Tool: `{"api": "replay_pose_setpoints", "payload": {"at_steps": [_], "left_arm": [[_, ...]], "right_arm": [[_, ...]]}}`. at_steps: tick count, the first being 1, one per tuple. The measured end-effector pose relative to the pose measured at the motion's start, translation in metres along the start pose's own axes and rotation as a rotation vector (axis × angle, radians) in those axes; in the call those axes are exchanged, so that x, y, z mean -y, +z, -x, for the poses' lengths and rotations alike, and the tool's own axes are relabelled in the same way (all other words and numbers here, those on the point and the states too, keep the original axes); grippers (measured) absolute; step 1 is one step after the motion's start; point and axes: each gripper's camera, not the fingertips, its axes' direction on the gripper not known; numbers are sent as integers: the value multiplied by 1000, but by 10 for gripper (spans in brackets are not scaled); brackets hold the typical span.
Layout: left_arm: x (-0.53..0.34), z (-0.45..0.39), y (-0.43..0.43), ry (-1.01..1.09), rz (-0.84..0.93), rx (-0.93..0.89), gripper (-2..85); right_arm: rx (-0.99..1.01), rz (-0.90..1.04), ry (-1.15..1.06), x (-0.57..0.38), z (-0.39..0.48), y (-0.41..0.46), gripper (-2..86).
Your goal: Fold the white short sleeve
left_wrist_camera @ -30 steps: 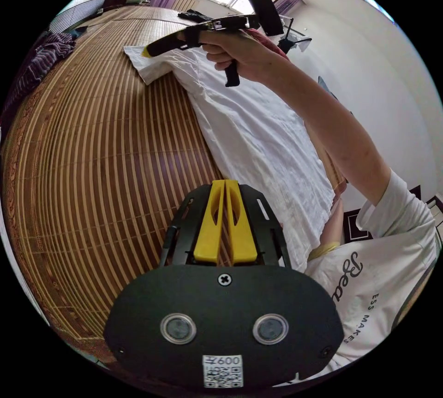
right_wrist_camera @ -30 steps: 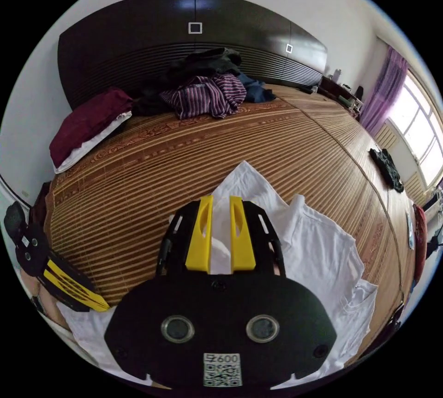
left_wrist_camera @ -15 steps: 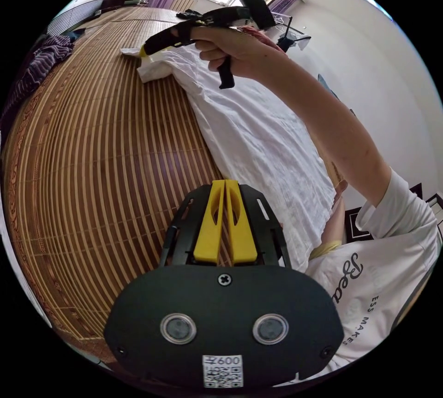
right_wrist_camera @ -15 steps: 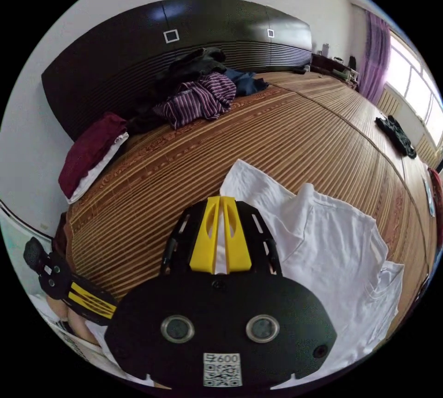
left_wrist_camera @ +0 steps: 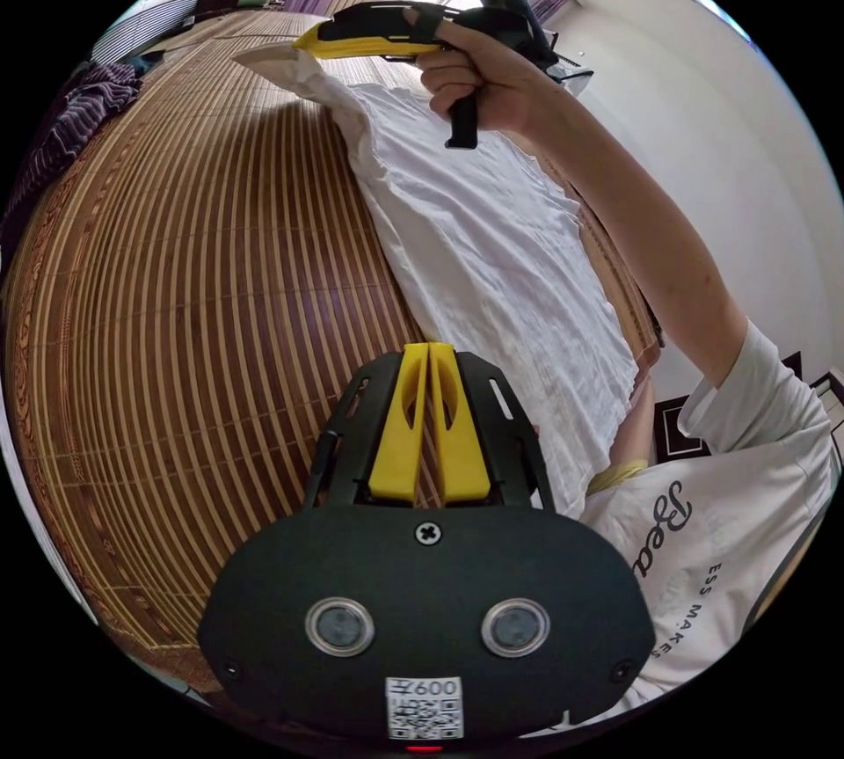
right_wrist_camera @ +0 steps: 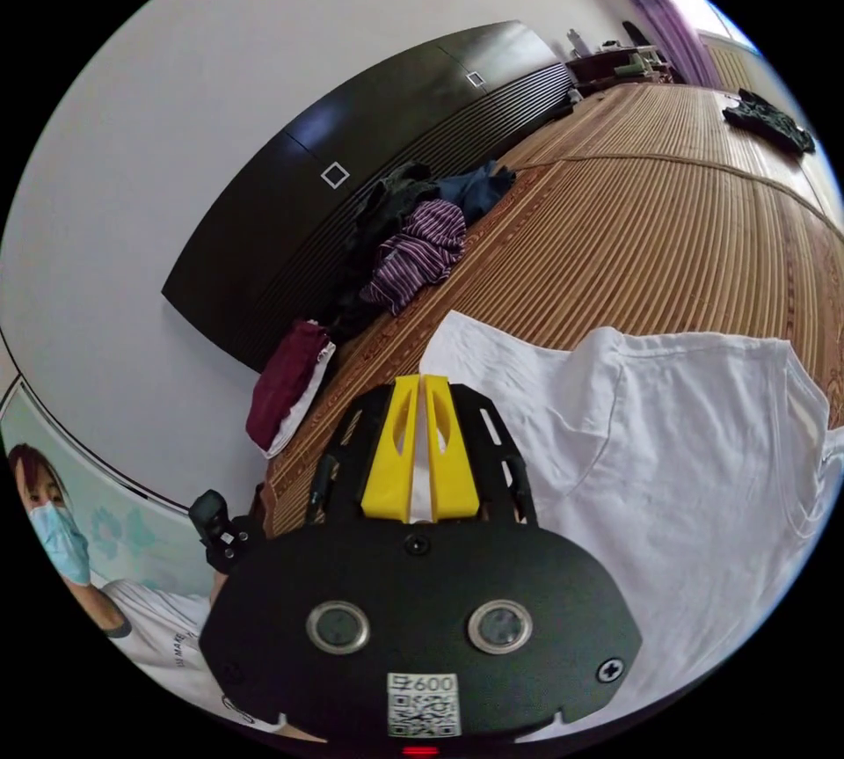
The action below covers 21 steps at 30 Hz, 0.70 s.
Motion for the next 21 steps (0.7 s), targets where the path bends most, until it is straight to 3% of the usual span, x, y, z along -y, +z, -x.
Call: {"api": "replay_pose_setpoints", "payload": {"at_steps": [6,12,17,21], "left_arm": [[2,4,-9,-3,-2,-10,1],[7,4,-17,-1,3,-8,1],[9,5,-25,-4,0,-11,2],[12,6,-30,-3,1,-14,2]], "right_arm": [[-151,47,-150,2,35,21,-5],[-332,235,-318,-21,57,78,0],[-437,151,-448,-56,87,100,-3],[-555,250,-553,-75,107,135,-5]]}}
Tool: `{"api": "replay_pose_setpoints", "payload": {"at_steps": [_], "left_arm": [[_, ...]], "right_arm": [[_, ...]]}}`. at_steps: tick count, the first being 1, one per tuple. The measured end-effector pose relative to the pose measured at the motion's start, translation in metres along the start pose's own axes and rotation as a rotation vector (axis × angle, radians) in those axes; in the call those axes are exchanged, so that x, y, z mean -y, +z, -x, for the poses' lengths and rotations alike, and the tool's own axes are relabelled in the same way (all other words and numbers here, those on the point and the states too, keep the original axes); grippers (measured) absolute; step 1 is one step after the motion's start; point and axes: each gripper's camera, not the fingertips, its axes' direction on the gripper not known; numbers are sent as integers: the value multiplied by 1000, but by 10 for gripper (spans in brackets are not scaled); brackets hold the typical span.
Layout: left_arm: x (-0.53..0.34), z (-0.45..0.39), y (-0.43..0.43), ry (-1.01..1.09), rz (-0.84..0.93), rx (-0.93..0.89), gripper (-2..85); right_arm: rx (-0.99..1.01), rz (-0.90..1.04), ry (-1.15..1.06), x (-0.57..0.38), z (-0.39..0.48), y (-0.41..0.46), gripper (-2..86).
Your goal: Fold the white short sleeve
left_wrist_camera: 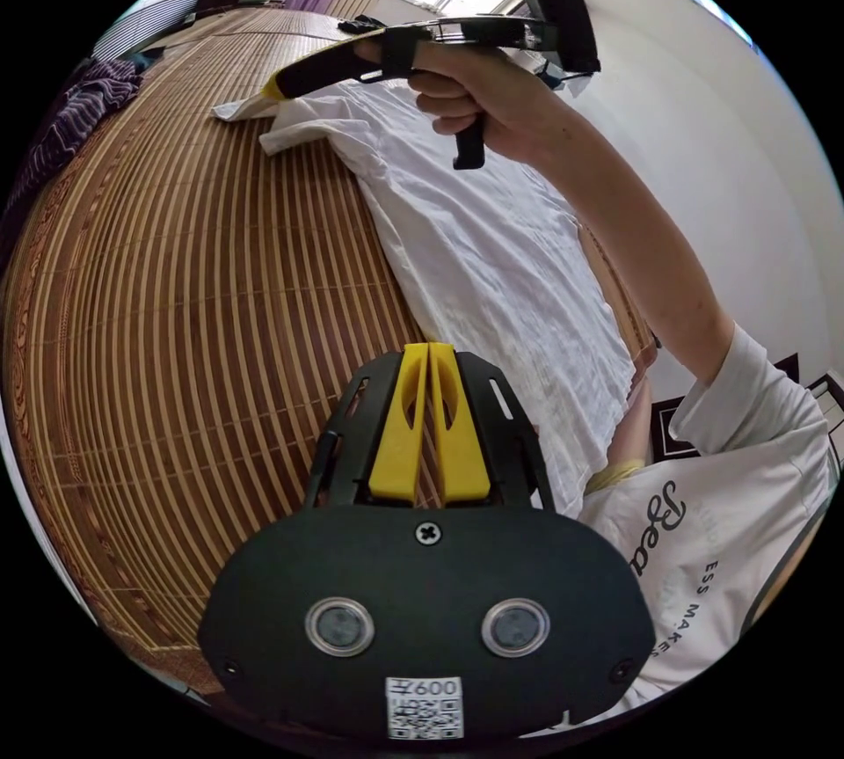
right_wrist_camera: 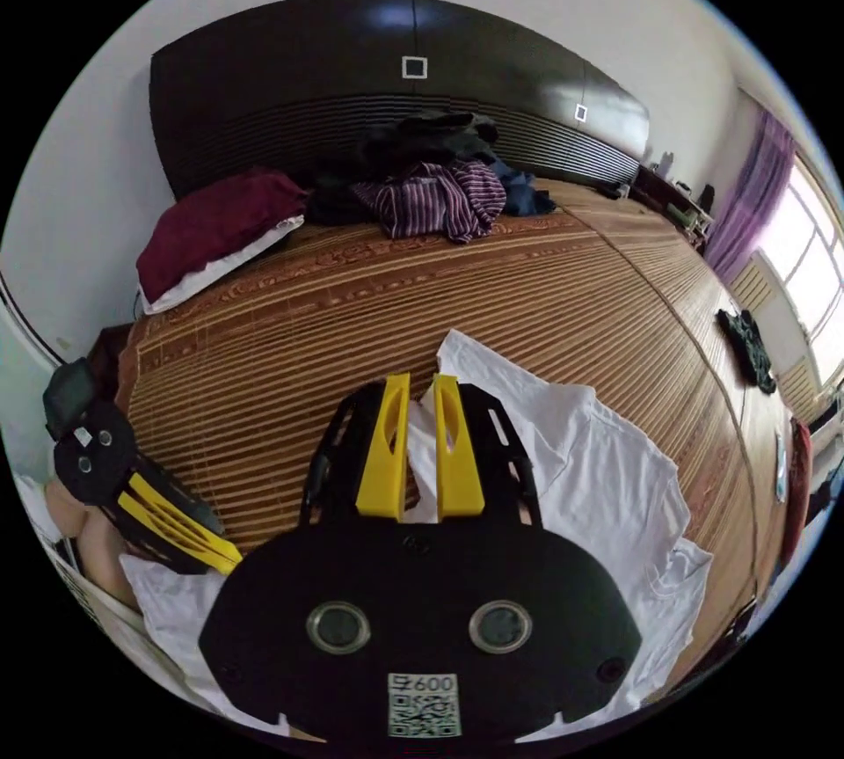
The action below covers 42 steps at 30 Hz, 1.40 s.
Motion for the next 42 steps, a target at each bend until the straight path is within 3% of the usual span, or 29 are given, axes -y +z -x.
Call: {"api": "replay_pose_setpoints", "payload": {"at_steps": [6,11,18,23,26,28,32,37,38,42], "left_arm": [[4,3,-8,-7,-2,-11,2],[7,1,-14,-4,-3,-3,2],[14,2,-20,-3,-4,-14,3],[20,5,-25,-6,4,-28,2],[21,3,-28,-1,-1,-23,2],[22,4,-30,-2,-2,-24,2],[24,4,-32,-3,-10,-32,3],[21,8,-37,-3,-28,-48,3],[22,10,-37,-5,-23,-51,3],[26,12,-38,-7,-15,-57,3]], "right_arm": [[-5,102,4,-21,10,45,-8],[38,-1,111,-27,-10,57,-8],[98,10,224,23,-47,92,-9],[343,-14,336,46,-72,123,-9],[370,-56,370,44,-81,122,-9],[308,-123,356,38,-89,104,-9],[-64,-142,406,19,-123,82,-9],[-79,123,349,22,-145,153,-9],[-87,52,364,24,-146,156,-9],[-101,62,373,36,-152,171,-9]]}}
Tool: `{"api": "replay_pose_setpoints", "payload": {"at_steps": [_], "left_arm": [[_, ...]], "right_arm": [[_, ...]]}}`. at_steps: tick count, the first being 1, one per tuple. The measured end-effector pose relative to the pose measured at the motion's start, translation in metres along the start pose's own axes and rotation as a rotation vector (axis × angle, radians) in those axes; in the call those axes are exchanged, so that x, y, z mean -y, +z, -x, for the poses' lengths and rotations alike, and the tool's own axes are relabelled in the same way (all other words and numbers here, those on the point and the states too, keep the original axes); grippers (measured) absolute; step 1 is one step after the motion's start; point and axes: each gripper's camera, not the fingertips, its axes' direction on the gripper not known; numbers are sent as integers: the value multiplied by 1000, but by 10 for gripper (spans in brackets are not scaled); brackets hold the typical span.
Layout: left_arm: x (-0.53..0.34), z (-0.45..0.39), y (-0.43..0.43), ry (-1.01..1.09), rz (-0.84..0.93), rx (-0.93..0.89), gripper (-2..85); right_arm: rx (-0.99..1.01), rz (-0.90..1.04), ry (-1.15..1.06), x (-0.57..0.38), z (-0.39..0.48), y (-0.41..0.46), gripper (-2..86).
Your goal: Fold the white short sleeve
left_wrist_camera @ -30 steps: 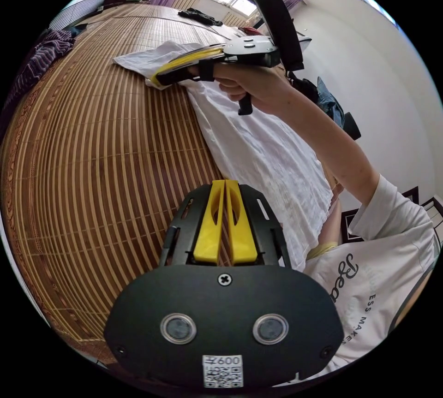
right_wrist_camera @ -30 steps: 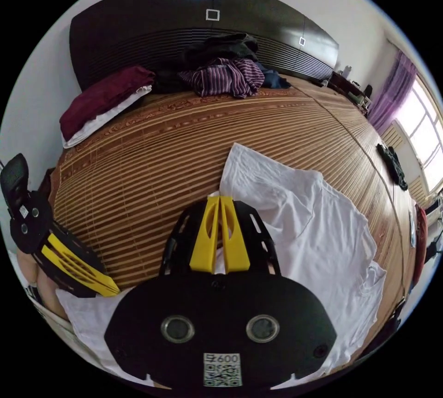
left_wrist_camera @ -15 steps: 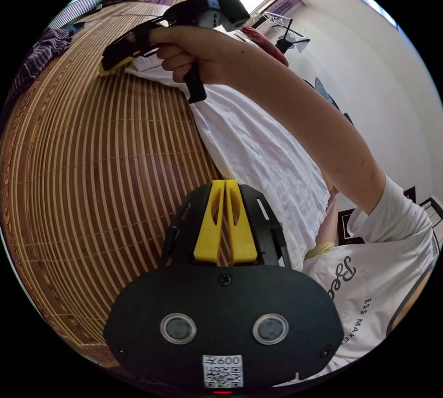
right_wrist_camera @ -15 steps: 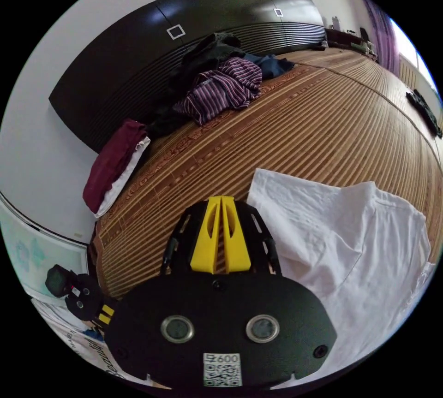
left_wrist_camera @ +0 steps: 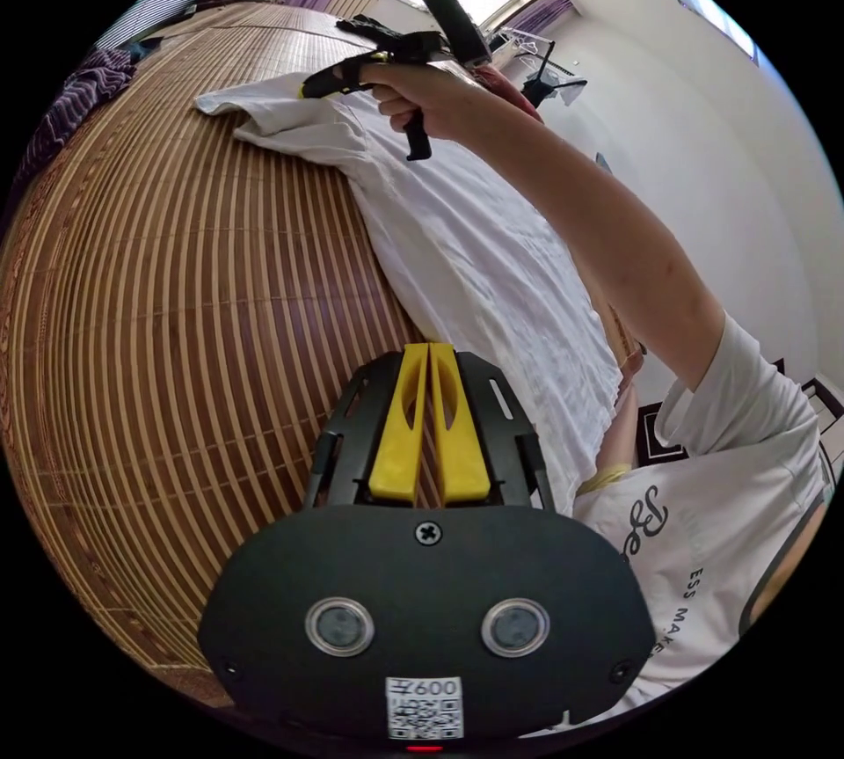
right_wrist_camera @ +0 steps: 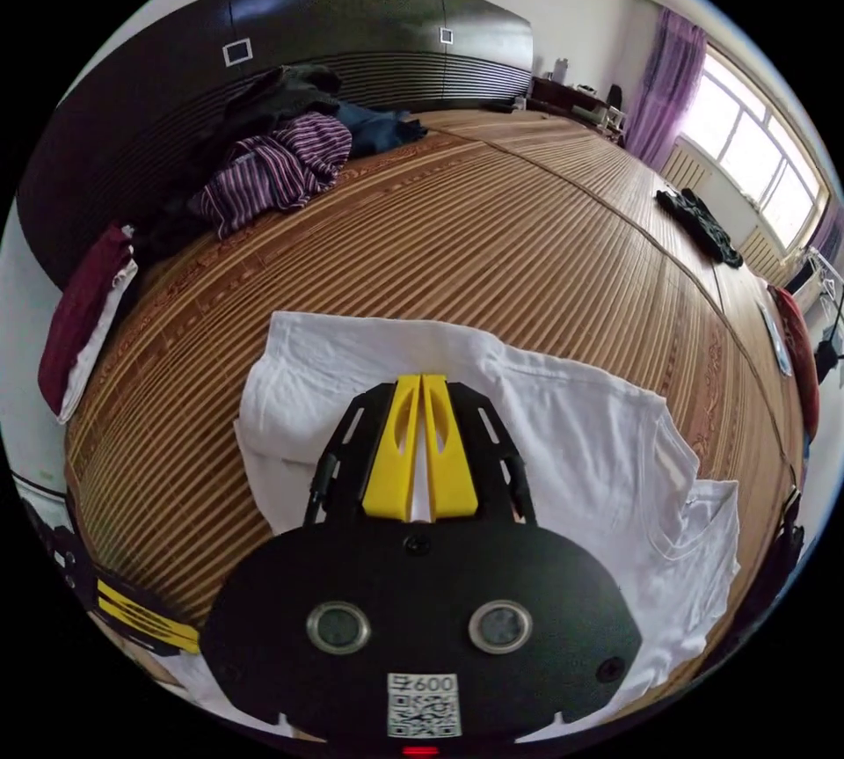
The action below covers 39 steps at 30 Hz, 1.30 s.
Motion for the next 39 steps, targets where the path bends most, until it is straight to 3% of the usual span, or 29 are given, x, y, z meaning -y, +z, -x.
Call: {"api": "replay_pose_setpoints", "payload": {"at_steps": [10,16,18,21,26,31,39], "left_arm": [[-4,0,-8,-19,-2,10,2],[-29,3,-46,7,-252,-114,1],[-28,-1,-30,27,-197,-148,1],[-22,-13,24,50,40,-31,1],[-37,-22,43,76,30,15,2],[-47,-28,57,108,44,56,1],[-61,-17,79,97,42,39,3]], "right_arm": [[65,-122,-23,-15,0,4,-9],[51,-194,-169,-34,25,-37,-9],[57,-65,-291,-39,37,-31,-8],[-11,140,-381,-46,51,3,-8],[-82,13,-176,-44,39,14,-8],[-67,-25,-136,-54,33,14,-9],[111,-251,-313,-98,50,-40,-8]]}}
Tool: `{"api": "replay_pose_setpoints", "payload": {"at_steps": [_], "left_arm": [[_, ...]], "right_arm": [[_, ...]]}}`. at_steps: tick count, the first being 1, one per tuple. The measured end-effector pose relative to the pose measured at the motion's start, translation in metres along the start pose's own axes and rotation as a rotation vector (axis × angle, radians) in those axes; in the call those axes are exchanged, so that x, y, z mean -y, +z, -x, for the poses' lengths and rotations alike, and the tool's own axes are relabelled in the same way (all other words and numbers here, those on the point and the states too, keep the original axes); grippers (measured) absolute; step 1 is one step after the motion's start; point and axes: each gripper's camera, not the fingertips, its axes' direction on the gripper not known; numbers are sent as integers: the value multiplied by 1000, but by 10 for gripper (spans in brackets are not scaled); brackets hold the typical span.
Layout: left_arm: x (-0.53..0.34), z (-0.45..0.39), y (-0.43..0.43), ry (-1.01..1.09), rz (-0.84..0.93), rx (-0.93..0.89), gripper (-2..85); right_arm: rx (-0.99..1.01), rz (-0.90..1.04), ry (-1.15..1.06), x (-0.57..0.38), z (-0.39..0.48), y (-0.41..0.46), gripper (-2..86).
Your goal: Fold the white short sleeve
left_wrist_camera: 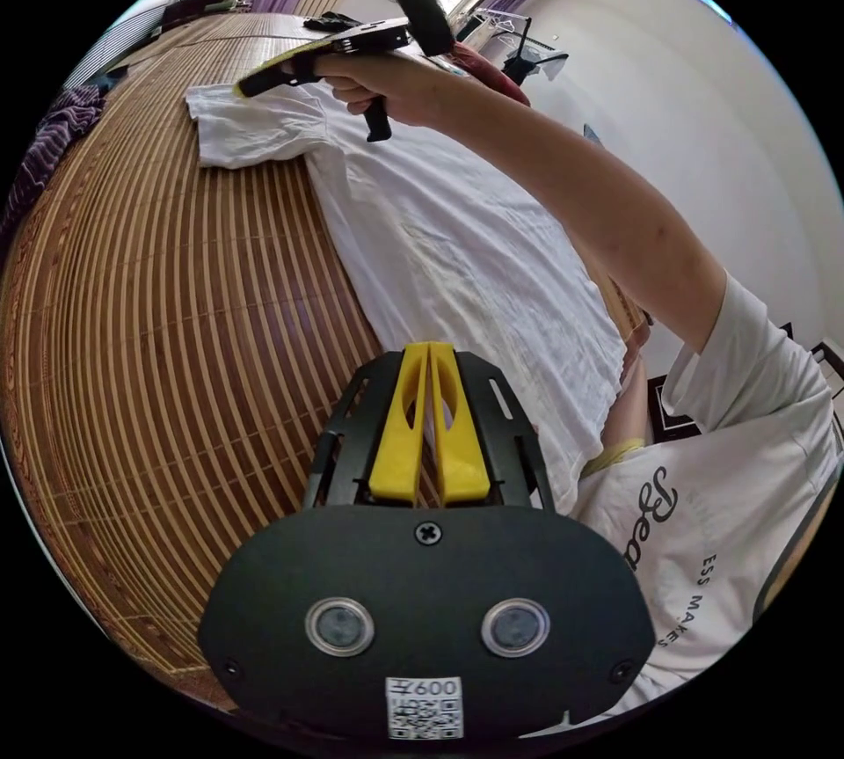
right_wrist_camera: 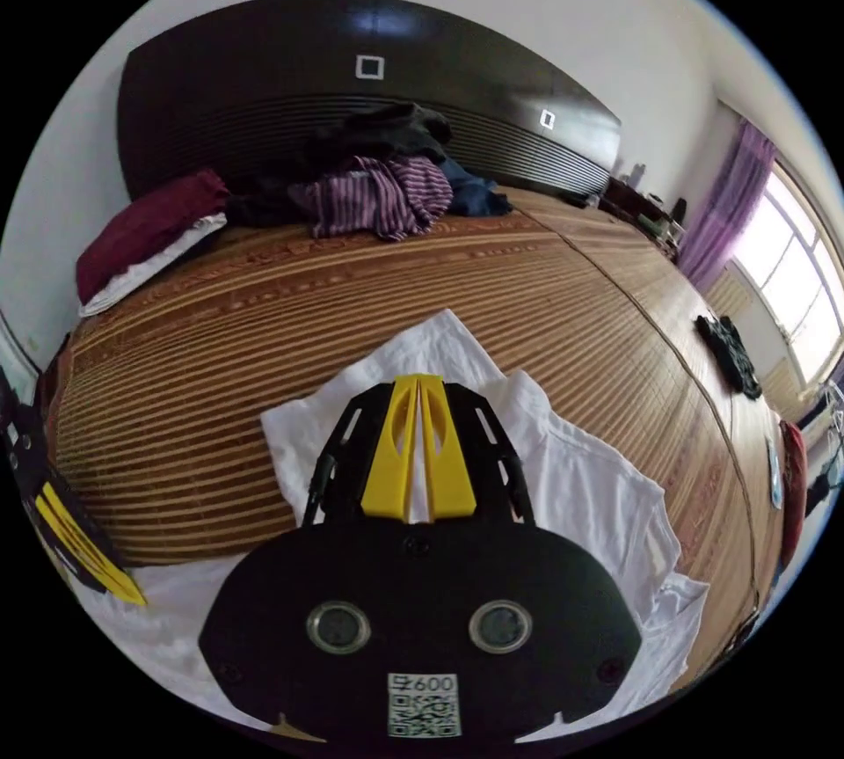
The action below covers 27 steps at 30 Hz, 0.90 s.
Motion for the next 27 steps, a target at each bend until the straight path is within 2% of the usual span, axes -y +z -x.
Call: {"api": "replay_pose_setpoints", "payload": {"at_steps": [3,5,6,8,10,12,14,17,21,27], "left_arm": [[-4,4,9,-1,1,-7,3],[-7,9,17,-5,3,-21,3],[-8,10,18,-5,3,-22,3],[-13,13,25,-3,3,-26,3],[-15,14,30,-3,5,-24,3],[-18,14,35,3,5,-15,3],[-23,15,41,2,4,-10,3],[-28,20,48,-3,3,-15,3],[-35,26,58,-6,3,-23,4],[-47,30,73,1,2,-14,3]], "right_arm": [[-59,74,35,2,-1,-4,-8],[-14,284,-6,1,11,22,-8],[-39,276,-21,0,16,22,-8],[-42,235,-254,-9,47,8,-8],[-50,217,-329,-15,57,-4,-8],[-48,167,-289,-18,55,-18,-7],[-77,60,-150,-20,44,-43,-4],[-41,53,43,-14,34,-61,8],[27,86,107,3,42,-65,77],[-75,134,139,35,74,-53,69]]}}
